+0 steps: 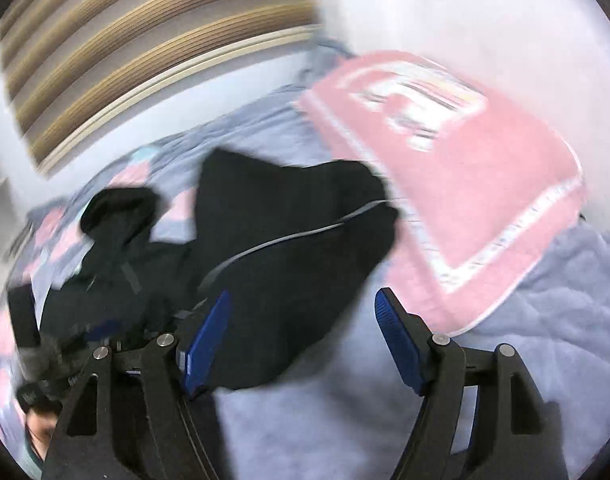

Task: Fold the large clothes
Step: 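Lift the held cuff with the right gripper and carry it across the jacket body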

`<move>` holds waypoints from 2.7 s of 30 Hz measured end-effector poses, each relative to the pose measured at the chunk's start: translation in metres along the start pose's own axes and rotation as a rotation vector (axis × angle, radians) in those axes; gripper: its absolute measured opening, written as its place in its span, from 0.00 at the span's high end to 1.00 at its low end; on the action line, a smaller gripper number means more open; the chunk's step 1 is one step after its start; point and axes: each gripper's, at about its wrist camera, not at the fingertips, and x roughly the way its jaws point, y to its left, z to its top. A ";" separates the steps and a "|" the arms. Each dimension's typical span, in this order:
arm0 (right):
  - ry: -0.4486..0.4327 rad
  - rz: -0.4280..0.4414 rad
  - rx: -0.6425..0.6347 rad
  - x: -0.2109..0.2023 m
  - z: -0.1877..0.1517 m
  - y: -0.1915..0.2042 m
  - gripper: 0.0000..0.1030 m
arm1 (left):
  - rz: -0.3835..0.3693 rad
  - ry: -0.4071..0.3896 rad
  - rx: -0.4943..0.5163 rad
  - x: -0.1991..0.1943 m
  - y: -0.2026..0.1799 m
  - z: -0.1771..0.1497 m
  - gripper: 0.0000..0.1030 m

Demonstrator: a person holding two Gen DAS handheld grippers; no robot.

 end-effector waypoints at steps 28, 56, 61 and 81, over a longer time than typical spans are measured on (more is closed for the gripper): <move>0.135 0.104 0.176 0.181 0.037 -0.047 0.85 | 0.065 -0.063 0.084 0.033 -0.006 -0.033 0.38; -0.010 0.004 0.315 0.030 0.007 -0.204 0.42 | -0.015 0.050 0.211 0.079 -0.094 -0.011 0.38; 0.066 0.054 0.354 0.059 0.020 -0.207 0.41 | -0.014 0.045 0.216 0.076 -0.097 -0.016 0.38; -0.079 0.023 0.081 0.016 0.029 -0.113 0.83 | -0.123 0.011 0.189 0.019 -0.079 -0.007 0.38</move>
